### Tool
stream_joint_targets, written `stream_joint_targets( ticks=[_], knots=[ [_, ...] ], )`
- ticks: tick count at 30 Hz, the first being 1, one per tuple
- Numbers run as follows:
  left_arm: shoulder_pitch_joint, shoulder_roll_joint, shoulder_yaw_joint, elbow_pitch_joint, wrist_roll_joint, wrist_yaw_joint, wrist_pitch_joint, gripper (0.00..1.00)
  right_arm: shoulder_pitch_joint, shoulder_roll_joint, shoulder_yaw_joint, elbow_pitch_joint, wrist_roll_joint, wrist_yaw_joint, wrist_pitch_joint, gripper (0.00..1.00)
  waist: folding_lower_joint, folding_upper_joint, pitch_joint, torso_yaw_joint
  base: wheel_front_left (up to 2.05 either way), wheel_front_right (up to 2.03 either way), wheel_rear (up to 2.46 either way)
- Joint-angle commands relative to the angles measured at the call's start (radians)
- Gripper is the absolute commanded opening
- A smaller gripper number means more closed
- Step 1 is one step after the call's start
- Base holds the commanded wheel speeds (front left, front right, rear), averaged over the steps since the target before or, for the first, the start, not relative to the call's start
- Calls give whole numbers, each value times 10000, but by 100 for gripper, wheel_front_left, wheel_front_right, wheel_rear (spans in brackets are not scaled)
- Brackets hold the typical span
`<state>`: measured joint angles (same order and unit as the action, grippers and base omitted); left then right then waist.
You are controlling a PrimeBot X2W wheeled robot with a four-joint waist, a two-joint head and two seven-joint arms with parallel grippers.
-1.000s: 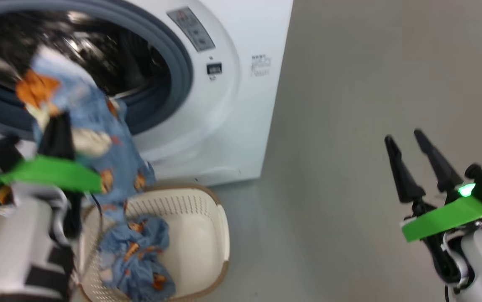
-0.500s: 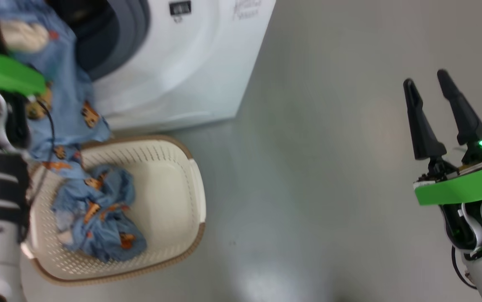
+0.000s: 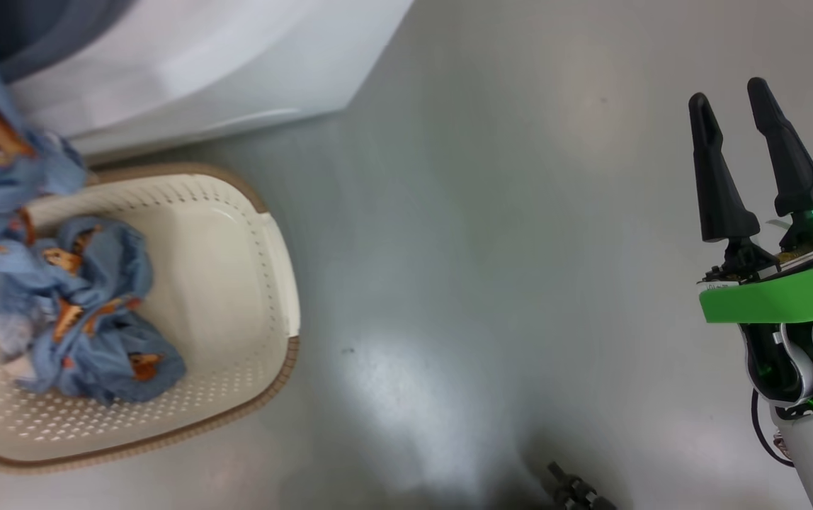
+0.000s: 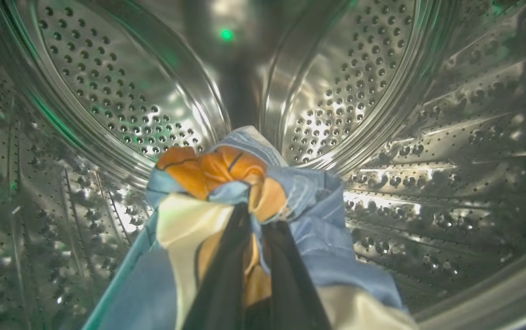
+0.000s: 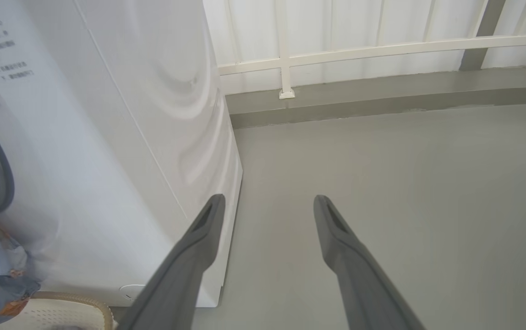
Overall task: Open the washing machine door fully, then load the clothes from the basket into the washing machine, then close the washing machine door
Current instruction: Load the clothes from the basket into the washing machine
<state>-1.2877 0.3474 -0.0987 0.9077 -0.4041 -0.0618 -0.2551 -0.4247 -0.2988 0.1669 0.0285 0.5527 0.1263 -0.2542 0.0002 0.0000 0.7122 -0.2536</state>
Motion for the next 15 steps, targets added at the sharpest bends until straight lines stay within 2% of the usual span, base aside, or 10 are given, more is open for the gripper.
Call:
stream_joint_targets(
  ticks=[1,5,7,8,9,10,15],
  knots=[
    [-377,646,318,-933,366,55,-66,0,91,-71,49,-271,-134,44,-76,100,-2,0,531,-389,0,0,0],
    [-300,703,1025,-2559,785,25,-66,0,29,46,56,-264,-169,44,-76,100,-2,0,582,-439,0,0,0],
    [-189,654,1188,-2778,848,-21,-66,0,7,65,61,-239,-173,44,-76,100,-2,0,564,-440,0,0,0],
    [-62,582,1337,-2798,873,-44,-66,7,-8,81,70,-206,-179,44,-76,100,-2,0,526,-435,0,0,0],
    [40,526,1423,-2691,918,-63,-66,47,-23,97,91,-169,-178,44,-76,100,-2,0,478,-427,0,0,0],
    [130,489,1459,-2562,996,-83,-66,100,-39,114,127,-130,-172,44,-76,100,-2,0,420,-424,0,0,0],
    [363,295,1344,-635,999,-170,111,100,-82,181,317,42,-130,44,-76,100,-2,0,72,-410,0,0,0]
  ],
)
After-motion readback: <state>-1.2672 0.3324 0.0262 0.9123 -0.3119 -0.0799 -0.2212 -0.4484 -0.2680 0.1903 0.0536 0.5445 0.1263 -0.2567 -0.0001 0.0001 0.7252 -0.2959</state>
